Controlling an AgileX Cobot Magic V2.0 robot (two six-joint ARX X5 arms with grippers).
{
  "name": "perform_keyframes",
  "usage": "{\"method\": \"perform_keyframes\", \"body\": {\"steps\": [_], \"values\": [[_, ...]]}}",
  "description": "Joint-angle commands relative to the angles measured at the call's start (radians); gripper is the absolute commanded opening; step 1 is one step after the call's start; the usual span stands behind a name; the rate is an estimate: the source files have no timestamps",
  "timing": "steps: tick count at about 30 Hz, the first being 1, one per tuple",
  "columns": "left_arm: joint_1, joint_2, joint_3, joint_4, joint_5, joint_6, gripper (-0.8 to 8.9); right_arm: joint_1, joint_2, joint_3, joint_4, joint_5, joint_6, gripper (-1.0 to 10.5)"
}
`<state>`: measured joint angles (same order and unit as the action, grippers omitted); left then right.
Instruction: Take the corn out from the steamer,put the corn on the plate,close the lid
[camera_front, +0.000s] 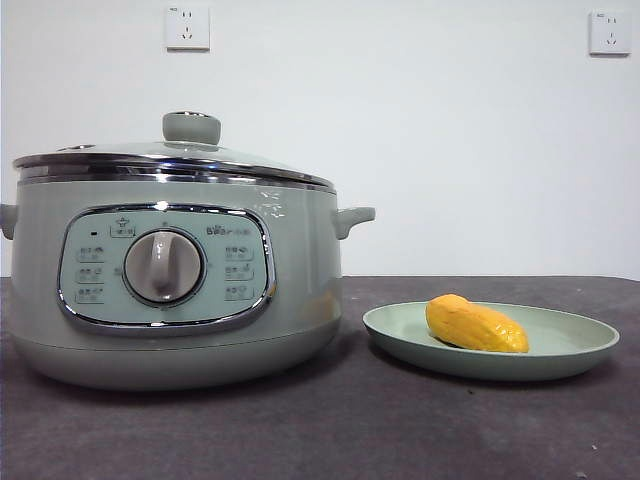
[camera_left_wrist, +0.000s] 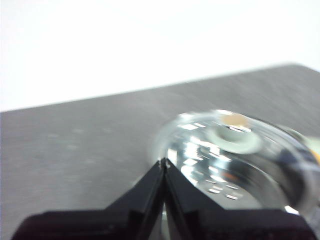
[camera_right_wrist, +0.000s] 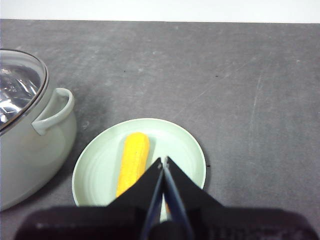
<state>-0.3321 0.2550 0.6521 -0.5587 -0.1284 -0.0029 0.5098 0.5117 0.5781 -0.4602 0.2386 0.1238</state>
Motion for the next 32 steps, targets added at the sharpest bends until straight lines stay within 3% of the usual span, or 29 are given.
{"method": "perform_keyframes", "body": {"steps": [1,7,15,32], "values": [[0.105,-0.066,-0.099,0.047,0.0,0.01,-0.03,0.001,-0.002,-0.007,0.003,0.003,0.01,0.0],[0.256,-0.175,-0.344,0.204,0.001,0.006,-0.03,0.001,-0.002,-0.007,0.003,0.003,0.01,0.0],[0.31,-0.239,-0.57,0.333,0.014,-0.05,-0.03,0.001,-0.002,-0.007,0.003,0.003,0.01,0.0],[0.313,-0.253,-0.64,0.358,0.029,-0.06,-0.03,0.001,-0.002,-0.007,0.003,0.003,0.01,0.0]]}}
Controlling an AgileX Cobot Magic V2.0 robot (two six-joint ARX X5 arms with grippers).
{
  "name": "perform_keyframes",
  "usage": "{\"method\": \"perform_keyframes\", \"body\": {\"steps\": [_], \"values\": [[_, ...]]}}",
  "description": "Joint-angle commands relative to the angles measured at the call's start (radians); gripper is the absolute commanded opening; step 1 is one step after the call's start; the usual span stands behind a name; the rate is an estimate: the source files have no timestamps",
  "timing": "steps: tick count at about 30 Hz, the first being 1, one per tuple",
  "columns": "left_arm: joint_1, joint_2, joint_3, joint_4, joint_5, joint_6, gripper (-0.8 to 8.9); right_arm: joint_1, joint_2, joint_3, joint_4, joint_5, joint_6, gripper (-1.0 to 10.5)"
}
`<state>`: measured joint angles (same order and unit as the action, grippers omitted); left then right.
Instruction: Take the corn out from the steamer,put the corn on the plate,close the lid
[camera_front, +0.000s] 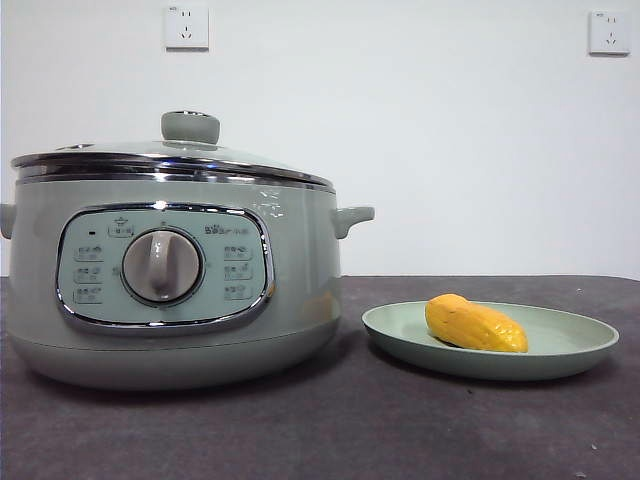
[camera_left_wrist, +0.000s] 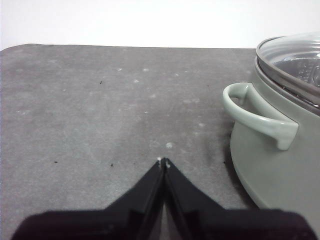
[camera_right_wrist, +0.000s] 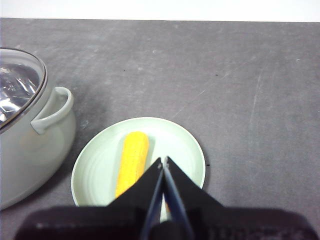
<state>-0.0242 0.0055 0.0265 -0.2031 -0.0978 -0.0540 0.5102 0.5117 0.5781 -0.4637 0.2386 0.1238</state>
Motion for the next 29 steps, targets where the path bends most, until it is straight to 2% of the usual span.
{"method": "perform_keyframes", "body": {"steps": [1,16,22,26,28,29], "values": [[0.005,-0.003,-0.014,0.003,-0.002,-0.009,-0.03,0.0,-0.002,-0.007,0.006,0.003,0.01,0.0],[0.005,-0.003,-0.014,0.003,-0.002,-0.009,-0.03,0.0,-0.002,-0.007,0.006,0.003,0.009,0.0],[0.005,-0.003,-0.014,0.003,-0.002,-0.009,-0.03,-0.002,-0.026,-0.01,0.005,0.005,-0.109,0.0],[0.005,-0.003,-0.014,0.003,-0.002,-0.009,-0.03,-0.063,-0.084,-0.084,0.123,-0.008,-0.164,0.0],[0.005,-0.003,-0.014,0.003,-0.002,-0.009,-0.03,-0.114,-0.13,-0.152,0.209,-0.074,-0.169,0.0],[0.005,-0.003,-0.014,0.003,-0.002,-0.009,-0.03,-0.145,-0.16,-0.191,0.247,-0.136,-0.177,0.0]]}}
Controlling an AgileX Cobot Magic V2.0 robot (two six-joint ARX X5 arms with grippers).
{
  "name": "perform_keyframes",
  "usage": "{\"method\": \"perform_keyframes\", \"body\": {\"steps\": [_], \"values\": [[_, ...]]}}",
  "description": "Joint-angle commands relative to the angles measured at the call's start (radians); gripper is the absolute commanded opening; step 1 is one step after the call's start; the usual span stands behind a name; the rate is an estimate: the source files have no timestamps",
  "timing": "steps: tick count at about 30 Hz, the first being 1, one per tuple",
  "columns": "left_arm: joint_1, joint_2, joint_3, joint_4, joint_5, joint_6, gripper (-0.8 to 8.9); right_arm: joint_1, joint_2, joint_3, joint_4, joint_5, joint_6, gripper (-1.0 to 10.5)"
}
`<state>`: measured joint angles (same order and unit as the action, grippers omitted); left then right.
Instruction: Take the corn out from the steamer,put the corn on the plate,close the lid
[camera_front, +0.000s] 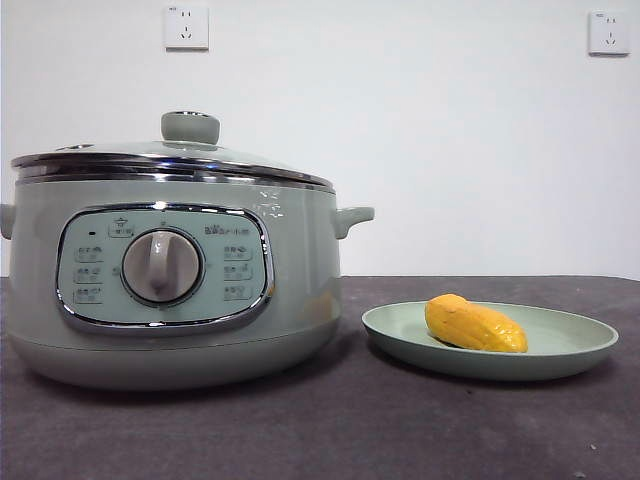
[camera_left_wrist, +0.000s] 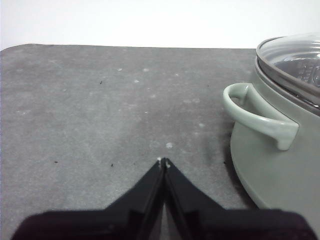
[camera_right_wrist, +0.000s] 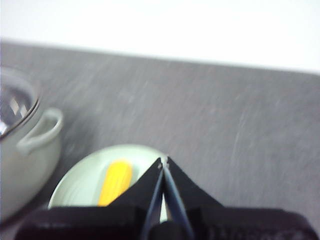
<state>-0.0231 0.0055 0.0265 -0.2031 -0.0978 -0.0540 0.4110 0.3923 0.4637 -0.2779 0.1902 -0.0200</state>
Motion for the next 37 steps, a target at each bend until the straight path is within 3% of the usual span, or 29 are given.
{"method": "perform_keyframes", "body": {"steps": [1,3,6,17,37], "values": [[0.004,-0.003,-0.014,0.003,-0.002,-0.009,-0.03,-0.076,-0.072,-0.116,0.093,-0.148,-0.041,0.0],[0.004,-0.003,-0.014,0.003,-0.001,-0.009,-0.03,-0.132,-0.133,-0.187,0.138,-0.226,-0.045,0.0],[0.004,-0.003,-0.014,0.003,-0.002,-0.009,-0.03,-0.193,-0.213,-0.281,0.159,-0.273,-0.037,0.0],[0.004,-0.003,-0.014,0.003,-0.002,-0.009,-0.03,-0.274,-0.365,-0.456,0.157,-0.267,0.004,0.0],[0.004,-0.003,-0.014,0.003,-0.002,-0.009,-0.03,-0.272,-0.378,-0.457,0.098,-0.261,0.029,0.0]]}}
